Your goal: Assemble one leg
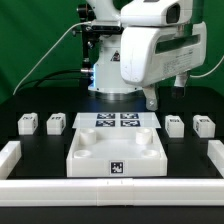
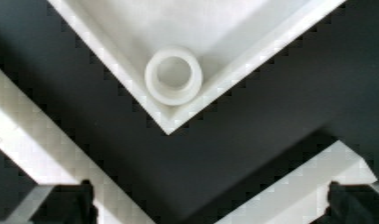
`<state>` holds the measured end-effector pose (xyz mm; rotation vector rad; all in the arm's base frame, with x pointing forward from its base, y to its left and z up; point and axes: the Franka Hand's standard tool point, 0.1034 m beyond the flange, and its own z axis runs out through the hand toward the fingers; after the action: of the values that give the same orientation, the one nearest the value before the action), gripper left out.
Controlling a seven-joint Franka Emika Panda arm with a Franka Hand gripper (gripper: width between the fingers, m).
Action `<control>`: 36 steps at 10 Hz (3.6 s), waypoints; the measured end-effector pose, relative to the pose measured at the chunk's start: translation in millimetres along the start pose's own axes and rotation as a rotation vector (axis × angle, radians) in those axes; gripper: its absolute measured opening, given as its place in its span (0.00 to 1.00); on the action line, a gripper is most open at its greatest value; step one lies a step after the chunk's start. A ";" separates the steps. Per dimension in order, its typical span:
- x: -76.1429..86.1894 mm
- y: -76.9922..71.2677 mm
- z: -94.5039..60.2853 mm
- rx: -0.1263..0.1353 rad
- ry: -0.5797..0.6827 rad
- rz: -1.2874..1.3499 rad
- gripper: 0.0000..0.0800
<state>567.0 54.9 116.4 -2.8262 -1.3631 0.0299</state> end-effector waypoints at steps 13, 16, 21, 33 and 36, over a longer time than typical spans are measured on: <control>-99.8 -54.4 54.6 0.040 -0.018 -0.365 0.81; -99.6 -54.5 54.8 0.040 -0.017 -0.365 0.81; -111.5 -61.4 66.5 0.042 -0.024 -0.605 0.81; -131.3 -71.2 106.2 0.115 -0.037 -0.618 0.67; -131.5 -71.5 106.5 0.115 -0.037 -0.618 0.27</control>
Offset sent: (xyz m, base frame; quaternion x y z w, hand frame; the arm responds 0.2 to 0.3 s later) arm -0.0107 -0.0044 0.0044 0.0178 -0.0028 -0.0088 0.9998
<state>427.2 -4.0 12.8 -2.2083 -2.0924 0.1510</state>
